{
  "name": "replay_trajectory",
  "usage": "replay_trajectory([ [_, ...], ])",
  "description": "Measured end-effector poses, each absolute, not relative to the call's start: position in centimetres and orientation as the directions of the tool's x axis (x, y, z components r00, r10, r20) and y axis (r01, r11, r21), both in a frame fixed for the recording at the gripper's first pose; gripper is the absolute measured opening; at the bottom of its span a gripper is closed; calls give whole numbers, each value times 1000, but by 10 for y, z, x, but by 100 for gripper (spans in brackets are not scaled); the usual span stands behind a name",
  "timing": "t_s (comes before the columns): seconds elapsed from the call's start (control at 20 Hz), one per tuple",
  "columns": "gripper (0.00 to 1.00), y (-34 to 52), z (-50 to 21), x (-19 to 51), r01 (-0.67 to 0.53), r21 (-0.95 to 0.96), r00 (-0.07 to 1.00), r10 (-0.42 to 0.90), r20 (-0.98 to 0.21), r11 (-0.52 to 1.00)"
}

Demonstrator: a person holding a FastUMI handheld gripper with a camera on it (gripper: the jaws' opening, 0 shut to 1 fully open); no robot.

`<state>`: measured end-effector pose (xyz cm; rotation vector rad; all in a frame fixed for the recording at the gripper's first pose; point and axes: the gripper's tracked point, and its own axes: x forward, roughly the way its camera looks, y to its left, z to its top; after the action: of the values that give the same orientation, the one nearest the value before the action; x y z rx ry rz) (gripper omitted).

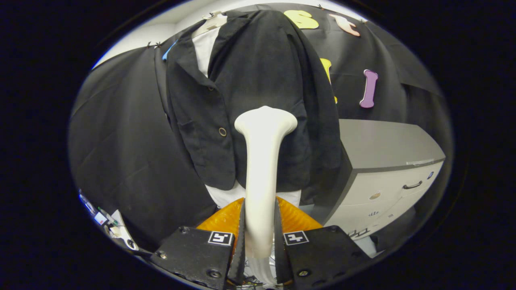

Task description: Iron the clothes twice with a garment steamer, once on the left side and once on the right side.

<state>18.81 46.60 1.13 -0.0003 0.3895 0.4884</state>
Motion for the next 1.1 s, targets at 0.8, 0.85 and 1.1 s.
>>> replay_trajectory([
  [0.8, 33, 459, -43, 180, -465, 99, 763, 455, -459, 880],
  [0.85, 33, 459, -45, 179, -465, 102, 760, 455, -464, 880],
  [1.1, 33, 460, -44, 178, -466, 119, 754, 464, -466, 877],
])
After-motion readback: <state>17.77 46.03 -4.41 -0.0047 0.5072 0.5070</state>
